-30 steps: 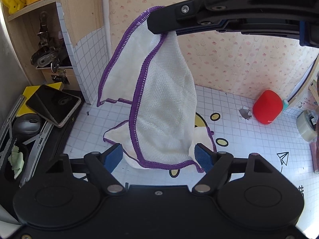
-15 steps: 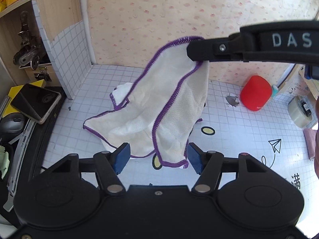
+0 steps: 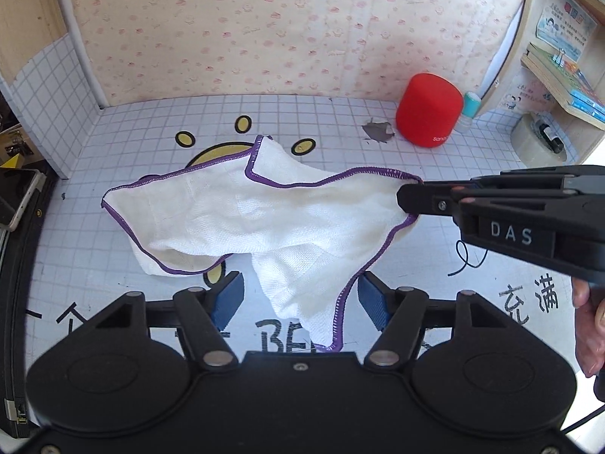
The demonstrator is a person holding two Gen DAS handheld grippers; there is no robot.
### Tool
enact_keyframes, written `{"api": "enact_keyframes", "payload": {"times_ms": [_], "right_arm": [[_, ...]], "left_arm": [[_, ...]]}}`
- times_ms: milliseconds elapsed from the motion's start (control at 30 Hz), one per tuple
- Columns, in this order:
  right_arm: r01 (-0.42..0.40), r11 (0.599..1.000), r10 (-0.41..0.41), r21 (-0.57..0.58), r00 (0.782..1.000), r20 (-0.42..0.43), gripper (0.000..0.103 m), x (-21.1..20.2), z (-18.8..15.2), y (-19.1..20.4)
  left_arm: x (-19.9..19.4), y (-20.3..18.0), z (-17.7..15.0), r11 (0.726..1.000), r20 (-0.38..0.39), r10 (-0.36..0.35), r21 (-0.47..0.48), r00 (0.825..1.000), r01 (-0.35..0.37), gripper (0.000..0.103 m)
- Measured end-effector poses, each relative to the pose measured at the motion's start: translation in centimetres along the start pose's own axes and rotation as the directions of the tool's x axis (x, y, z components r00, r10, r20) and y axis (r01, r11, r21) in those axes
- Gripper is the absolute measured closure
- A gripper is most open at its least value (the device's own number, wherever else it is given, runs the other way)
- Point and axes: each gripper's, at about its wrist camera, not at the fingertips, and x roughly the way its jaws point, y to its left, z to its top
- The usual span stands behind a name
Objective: Fold towel
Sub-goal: 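Lower the towel with the right gripper and spread it flat on the floor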
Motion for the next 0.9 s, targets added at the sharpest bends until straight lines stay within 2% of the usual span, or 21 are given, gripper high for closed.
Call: {"api": "enact_keyframes", "payload": {"times_ms": [200, 267, 333, 400, 600, 900], "right_arm": [[0.061, 0.998, -0.059, 0.024, 0.996, -0.06, 0.097, 0.6, -2.4, -2.1], [0.072, 0.997, -0.07, 0.028, 0.995, -0.075, 0.092, 0.7, -2.9, -2.6], [0.101, 0.995, -0.099, 0.018, 0.992, -0.082, 0.072, 0.7, -3.2, -3.0], [0.114, 0.993, -0.112, 0.012, 0.99, -0.083, 0.067, 0.6, -3.5, -3.3], [0.107, 0.994, -0.108, -0.009, 0.991, -0.078, 0.063, 0.0, -3.6, -3.6], [0.049, 0.998, -0.05, -0.032, 0.998, -0.044, 0.06, 1.6, -1.2, -2.9]], "left_arm": [[0.7, -1.7, -0.4, 1.0, -0.023, -0.005, 0.03, 1.0, 0.006, 0.035], [0.8, -2.0, -0.5, 0.999, -0.024, -0.007, 0.032, 1.0, 0.008, 0.034], [1.1, -2.2, -0.4, 0.999, -0.026, -0.003, 0.033, 1.0, 0.004, 0.031], [1.3, -2.4, -0.4, 0.999, -0.03, 0.001, 0.035, 1.0, 0.0, 0.031], [1.9, -3.0, -0.2, 0.999, -0.039, 0.021, 0.047, 0.999, -0.02, 0.025], [1.7, -3.2, 0.2, 0.995, -0.021, 0.063, 0.078, 0.998, -0.061, 0.024]]}}
